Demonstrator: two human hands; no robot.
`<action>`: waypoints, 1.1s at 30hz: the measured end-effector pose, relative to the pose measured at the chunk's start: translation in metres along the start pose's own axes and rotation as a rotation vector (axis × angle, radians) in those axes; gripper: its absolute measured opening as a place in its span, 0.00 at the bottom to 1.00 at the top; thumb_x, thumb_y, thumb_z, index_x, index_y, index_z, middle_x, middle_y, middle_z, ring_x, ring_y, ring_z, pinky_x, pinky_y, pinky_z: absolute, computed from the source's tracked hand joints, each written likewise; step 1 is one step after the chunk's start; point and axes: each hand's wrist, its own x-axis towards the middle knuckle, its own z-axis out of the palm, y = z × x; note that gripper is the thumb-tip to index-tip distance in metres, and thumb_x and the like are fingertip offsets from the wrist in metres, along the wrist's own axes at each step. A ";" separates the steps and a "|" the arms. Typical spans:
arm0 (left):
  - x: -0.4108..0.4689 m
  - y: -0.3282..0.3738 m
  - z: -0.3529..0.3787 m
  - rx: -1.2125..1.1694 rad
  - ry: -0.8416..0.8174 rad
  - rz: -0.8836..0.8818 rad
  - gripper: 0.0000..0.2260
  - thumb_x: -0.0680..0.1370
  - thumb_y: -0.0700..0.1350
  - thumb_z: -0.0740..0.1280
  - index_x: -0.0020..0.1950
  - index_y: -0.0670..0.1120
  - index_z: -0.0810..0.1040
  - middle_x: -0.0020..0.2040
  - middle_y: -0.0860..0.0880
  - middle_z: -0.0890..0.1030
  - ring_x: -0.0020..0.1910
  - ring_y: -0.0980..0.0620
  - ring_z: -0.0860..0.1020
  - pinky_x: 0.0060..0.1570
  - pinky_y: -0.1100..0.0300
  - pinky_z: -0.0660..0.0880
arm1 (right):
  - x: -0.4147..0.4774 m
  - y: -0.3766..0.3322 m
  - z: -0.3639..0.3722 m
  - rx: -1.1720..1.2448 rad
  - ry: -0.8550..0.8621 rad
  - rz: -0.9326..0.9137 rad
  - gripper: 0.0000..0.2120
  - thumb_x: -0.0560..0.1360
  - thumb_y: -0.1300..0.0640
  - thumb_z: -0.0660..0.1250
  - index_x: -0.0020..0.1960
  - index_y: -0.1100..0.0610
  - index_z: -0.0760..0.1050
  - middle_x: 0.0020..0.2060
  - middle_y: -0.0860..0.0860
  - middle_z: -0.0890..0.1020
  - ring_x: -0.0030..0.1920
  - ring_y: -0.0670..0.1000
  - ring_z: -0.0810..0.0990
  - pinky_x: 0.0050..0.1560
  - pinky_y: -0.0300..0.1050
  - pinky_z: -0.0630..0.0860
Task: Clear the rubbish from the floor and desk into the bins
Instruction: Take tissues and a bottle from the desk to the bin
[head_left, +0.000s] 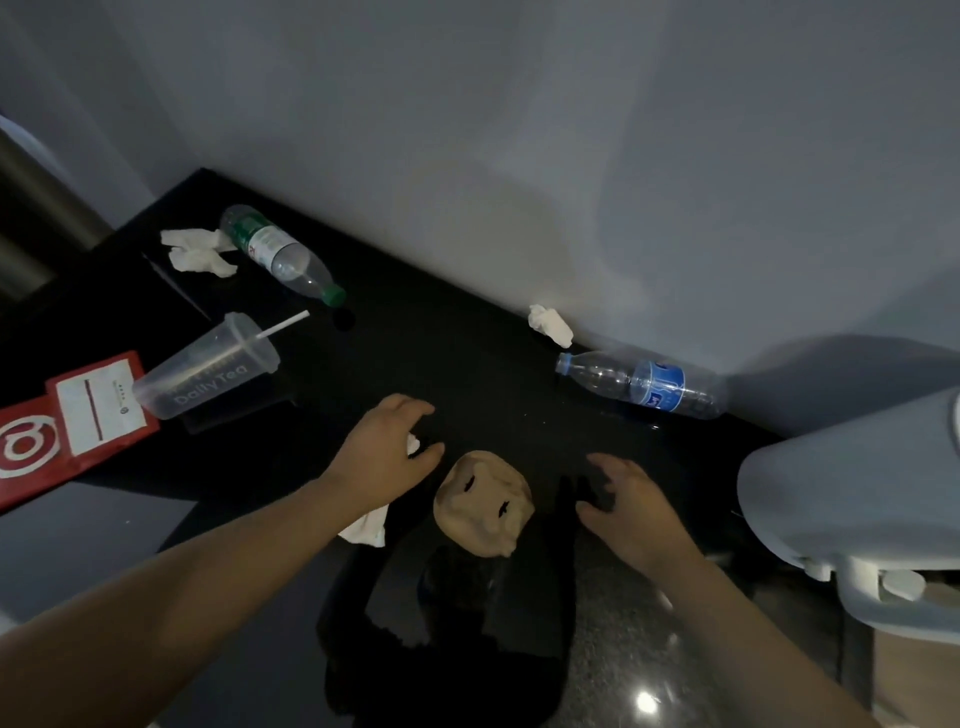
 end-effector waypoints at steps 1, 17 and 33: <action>0.011 0.008 0.000 0.029 -0.017 0.033 0.24 0.75 0.52 0.69 0.69 0.47 0.70 0.65 0.49 0.71 0.61 0.52 0.73 0.59 0.59 0.73 | 0.001 0.008 -0.004 -0.003 0.004 0.026 0.32 0.74 0.54 0.71 0.74 0.50 0.63 0.69 0.51 0.68 0.64 0.49 0.73 0.63 0.43 0.73; 0.197 0.094 0.043 0.355 -0.104 0.422 0.25 0.74 0.42 0.68 0.70 0.42 0.69 0.69 0.43 0.69 0.65 0.42 0.69 0.64 0.50 0.68 | 0.058 0.040 -0.064 -0.189 0.325 -0.110 0.33 0.73 0.53 0.71 0.74 0.56 0.63 0.72 0.55 0.66 0.72 0.56 0.64 0.71 0.49 0.64; 0.194 0.064 0.051 0.486 -0.158 0.164 0.13 0.78 0.47 0.64 0.59 0.43 0.76 0.60 0.43 0.69 0.58 0.45 0.68 0.55 0.55 0.71 | 0.093 0.053 -0.058 -0.409 0.158 0.060 0.33 0.70 0.41 0.71 0.70 0.53 0.67 0.66 0.54 0.67 0.67 0.56 0.64 0.66 0.52 0.67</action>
